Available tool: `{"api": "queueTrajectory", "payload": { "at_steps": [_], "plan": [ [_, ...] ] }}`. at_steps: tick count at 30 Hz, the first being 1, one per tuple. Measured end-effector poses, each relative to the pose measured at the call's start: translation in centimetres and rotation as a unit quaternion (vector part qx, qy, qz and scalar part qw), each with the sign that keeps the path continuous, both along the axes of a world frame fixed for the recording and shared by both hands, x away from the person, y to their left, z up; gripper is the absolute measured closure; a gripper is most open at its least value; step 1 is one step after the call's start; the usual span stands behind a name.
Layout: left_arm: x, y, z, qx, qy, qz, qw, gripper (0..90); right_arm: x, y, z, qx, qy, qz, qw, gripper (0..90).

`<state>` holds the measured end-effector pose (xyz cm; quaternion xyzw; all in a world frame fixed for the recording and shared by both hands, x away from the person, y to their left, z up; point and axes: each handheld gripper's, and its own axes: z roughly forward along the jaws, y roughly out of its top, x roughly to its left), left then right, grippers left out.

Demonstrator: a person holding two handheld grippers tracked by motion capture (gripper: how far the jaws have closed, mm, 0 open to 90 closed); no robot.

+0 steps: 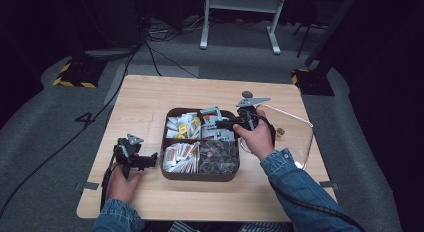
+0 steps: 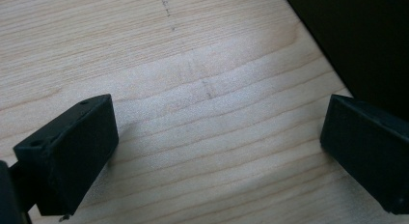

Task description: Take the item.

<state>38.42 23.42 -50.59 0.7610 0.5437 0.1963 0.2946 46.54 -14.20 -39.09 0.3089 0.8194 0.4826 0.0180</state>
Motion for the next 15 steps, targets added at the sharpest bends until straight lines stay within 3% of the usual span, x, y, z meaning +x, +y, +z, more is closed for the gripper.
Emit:
{"api": "queueTrajectory", "payload": {
  "at_steps": [15],
  "plan": [
    [0.0, 0.0, 0.0, 0.0, 0.0, 0.0, 1.0, 0.1, -3.0, -2.1, 0.9, 0.022, 0.01, 0.02, 0.9995, 89.4]
  ]
}}
